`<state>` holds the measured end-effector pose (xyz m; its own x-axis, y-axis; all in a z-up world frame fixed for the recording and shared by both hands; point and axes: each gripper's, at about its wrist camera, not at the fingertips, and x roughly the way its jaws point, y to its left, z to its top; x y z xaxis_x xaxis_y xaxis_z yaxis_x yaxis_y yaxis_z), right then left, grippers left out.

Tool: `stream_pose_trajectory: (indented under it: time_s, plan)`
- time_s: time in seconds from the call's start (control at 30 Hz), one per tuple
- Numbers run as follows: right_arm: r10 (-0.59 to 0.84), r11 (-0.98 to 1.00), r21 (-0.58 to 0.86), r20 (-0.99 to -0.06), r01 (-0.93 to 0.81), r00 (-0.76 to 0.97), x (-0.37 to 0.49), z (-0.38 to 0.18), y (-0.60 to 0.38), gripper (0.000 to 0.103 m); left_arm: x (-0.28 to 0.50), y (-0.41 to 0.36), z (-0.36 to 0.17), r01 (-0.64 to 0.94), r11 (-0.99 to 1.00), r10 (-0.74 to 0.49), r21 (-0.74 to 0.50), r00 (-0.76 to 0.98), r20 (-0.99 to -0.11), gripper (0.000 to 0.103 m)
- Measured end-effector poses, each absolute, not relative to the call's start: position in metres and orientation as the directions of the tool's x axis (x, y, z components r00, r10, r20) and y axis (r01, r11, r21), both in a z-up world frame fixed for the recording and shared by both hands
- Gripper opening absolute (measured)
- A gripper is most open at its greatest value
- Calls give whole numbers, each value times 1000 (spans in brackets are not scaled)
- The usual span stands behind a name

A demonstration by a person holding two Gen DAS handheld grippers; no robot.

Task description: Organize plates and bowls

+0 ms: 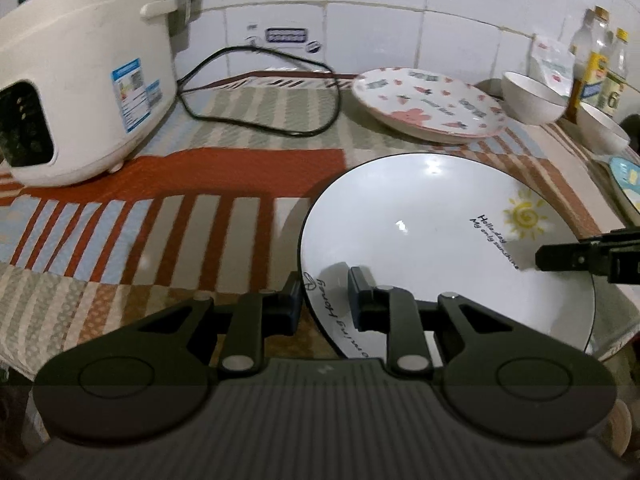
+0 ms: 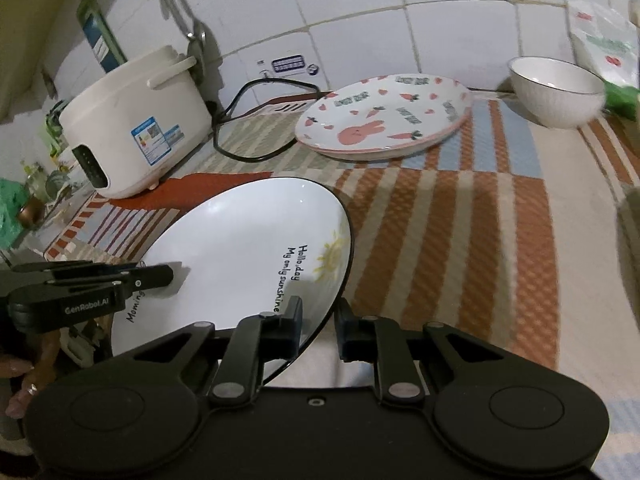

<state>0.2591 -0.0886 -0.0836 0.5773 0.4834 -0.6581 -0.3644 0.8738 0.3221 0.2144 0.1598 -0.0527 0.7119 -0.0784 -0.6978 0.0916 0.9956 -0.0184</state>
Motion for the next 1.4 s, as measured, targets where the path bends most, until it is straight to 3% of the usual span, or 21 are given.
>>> stream_pose_trajectory:
  time_s: [0.47,0.63,1.4]
  plan:
    - [417,909,292,-629,-298,656,225,-61,-166,21,203,84,-31,223,975,-168,2,736,-656,22]
    - [379,925,270,-636,-266,673,227,-66,-186,21,217,63,-38,247,968,-201,-29,708,-677,22]
    - [339,940,211,-689,-269,641,256,-84,-174,23,247,57,-59,215,977,-161,-11,696,-699,23]
